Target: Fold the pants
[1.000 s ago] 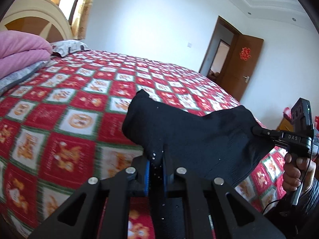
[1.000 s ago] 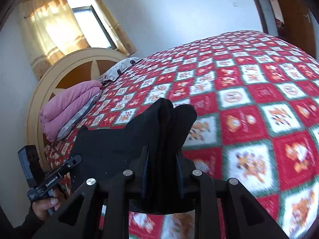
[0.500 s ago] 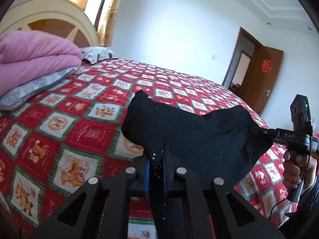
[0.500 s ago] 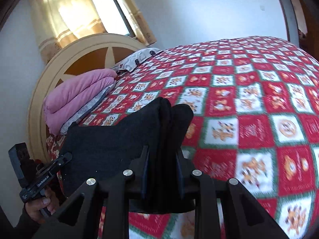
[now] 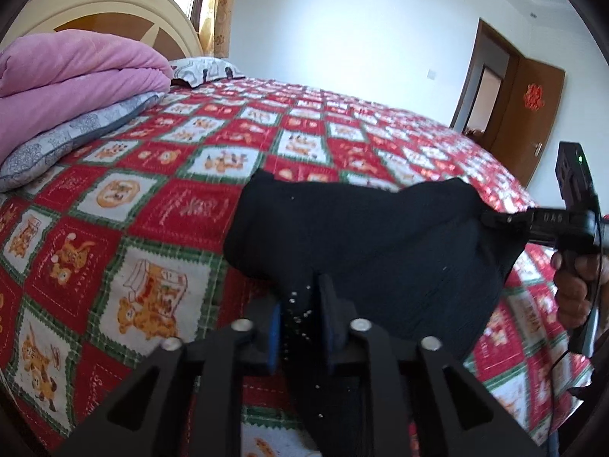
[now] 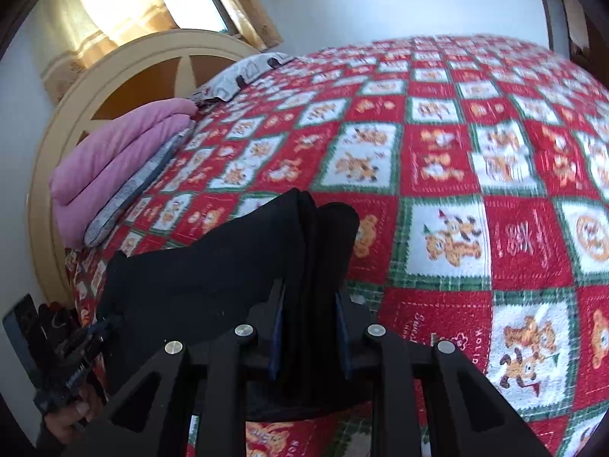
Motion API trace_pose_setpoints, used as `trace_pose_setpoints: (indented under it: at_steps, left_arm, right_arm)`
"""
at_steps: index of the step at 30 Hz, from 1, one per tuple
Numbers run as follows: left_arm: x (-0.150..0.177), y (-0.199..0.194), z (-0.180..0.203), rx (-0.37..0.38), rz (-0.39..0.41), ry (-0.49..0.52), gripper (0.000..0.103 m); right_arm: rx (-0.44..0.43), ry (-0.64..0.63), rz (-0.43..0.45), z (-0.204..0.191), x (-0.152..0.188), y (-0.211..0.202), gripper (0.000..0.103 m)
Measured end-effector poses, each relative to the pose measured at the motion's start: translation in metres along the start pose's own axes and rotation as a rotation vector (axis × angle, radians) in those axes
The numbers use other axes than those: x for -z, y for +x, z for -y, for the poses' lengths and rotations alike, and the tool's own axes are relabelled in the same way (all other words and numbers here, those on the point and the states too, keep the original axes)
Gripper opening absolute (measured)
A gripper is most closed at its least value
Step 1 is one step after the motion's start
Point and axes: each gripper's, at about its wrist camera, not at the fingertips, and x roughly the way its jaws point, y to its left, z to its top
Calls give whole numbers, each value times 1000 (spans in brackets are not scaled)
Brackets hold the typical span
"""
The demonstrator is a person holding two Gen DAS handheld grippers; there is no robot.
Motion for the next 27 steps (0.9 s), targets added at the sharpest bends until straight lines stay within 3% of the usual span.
trace_pose_setpoints:
  at_steps: [4, 8, 11, 12, 14, 16, 23, 27]
  left_arm:
    - [5, 2, 1, -12, 1, 8, 35]
    - [7, 5, -4, -49, 4, 10, 59]
    - [9, 7, -12, -65, 2, -20, 76]
    - [9, 6, -14, -67, 0, -29, 78]
    - [10, 4, -16, -68, -7, -37, 82]
    - [11, -3, -16, -89, -12, -42, 87]
    - [20, -41, -12, -127, 27, -47, 88]
    - [21, -63, -7, -112, 59, -46, 90]
  right_arm:
    - [-34, 88, -26, 20, 3, 12, 27]
    - [-4, 75, -25, 22, 8, 16, 32]
    - [19, 91, -23, 27, 9, 18, 47]
    - [27, 93, -22, 28, 9, 18, 56]
    - [46, 103, -7, 33, 10, 14, 61]
    - [54, 118, 15, 38, 12, 5, 62]
    - [236, 107, 120, 28, 33, -48, 63]
    - [243, 92, 172, 11, 54, -79, 63]
